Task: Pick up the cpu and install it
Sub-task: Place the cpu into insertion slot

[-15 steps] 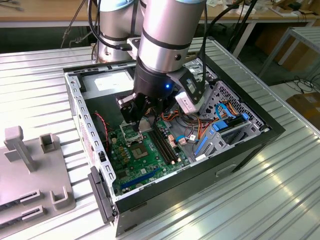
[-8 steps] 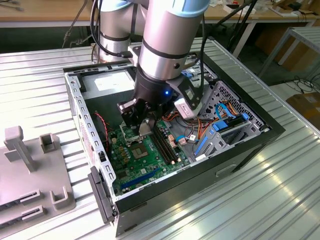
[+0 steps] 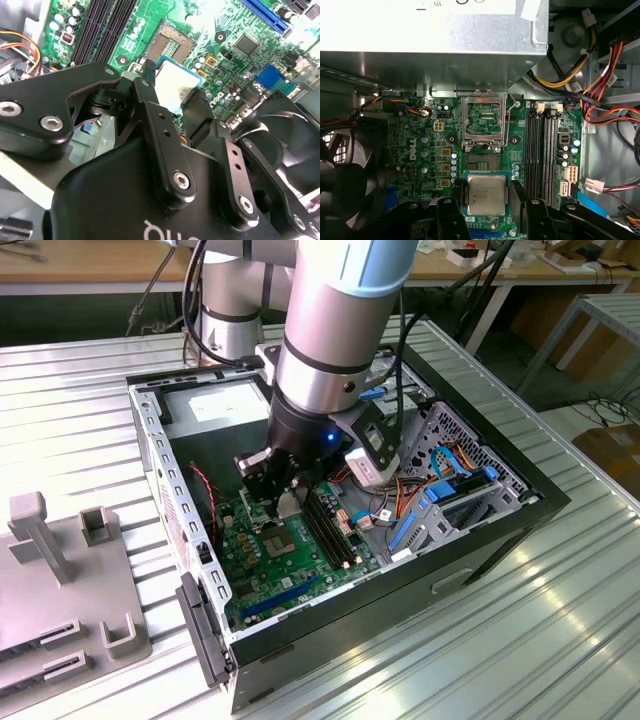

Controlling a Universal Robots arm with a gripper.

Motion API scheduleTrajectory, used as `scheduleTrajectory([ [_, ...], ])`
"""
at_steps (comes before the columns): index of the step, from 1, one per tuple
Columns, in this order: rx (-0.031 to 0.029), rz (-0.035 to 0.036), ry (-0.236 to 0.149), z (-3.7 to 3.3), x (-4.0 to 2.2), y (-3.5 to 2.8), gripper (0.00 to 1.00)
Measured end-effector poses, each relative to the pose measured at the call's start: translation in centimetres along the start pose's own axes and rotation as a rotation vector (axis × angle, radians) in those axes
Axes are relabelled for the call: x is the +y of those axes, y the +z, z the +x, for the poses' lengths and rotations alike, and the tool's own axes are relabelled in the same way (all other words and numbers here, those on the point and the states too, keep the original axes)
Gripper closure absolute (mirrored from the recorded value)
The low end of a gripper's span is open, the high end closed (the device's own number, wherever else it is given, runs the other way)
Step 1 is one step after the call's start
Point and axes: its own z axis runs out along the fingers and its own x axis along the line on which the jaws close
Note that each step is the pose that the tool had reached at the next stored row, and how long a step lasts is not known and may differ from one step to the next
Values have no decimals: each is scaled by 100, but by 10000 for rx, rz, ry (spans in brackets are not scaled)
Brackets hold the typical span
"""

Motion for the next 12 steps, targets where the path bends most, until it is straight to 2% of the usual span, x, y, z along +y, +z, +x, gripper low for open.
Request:
scheduleTrajectory([
  [3, -1, -1, 87, -2, -1, 88, 53],
  [12, -1, -1, 88, -4, -4, 261, 53],
])
